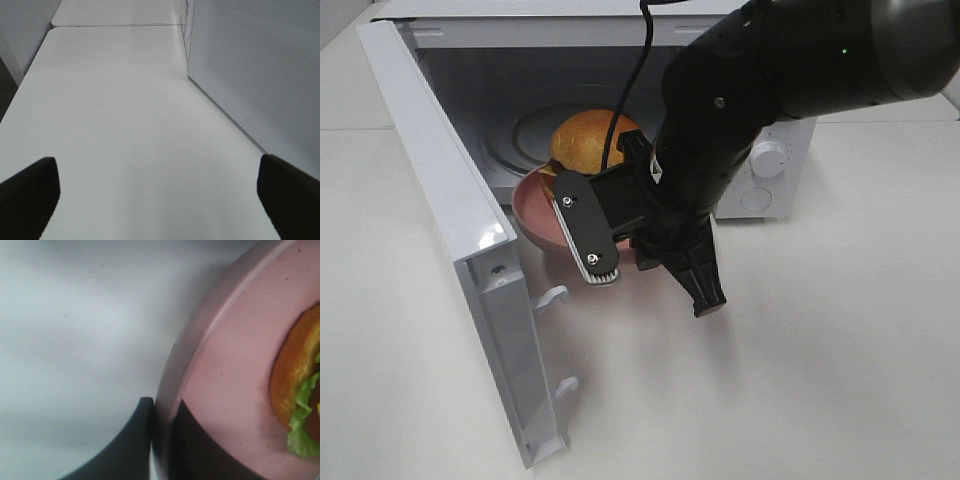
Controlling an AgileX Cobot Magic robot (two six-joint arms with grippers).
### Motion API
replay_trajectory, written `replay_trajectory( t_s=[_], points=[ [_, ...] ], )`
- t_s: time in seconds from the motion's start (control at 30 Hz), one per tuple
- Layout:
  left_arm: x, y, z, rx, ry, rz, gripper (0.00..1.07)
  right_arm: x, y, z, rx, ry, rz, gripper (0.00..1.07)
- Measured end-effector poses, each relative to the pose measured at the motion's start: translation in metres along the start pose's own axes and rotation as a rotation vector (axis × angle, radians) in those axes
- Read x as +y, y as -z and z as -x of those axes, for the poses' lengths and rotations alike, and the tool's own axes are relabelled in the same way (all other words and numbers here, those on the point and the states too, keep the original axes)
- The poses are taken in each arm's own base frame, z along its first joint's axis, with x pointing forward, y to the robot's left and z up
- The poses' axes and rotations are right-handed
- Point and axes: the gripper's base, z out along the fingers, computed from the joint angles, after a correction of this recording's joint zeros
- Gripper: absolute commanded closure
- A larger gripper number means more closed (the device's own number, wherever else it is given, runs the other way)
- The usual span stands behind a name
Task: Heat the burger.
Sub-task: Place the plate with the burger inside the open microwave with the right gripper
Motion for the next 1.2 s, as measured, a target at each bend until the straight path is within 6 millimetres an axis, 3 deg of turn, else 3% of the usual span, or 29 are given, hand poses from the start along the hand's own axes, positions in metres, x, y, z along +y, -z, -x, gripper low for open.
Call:
replay_trajectory(
  t_s=[0.7,1.2],
  points=[
    [0.0,0.0,0.0,0.0,0.0,0.0,0.02,-0.04,-0.003,0.011,0.028,0.007,0.013,1.07],
    [0.0,0.0,0.0,0.0,0.0,0.0,0.02,-0.052,0.005,0.012,0.033,0.034,-0.013,1.07]
  ],
)
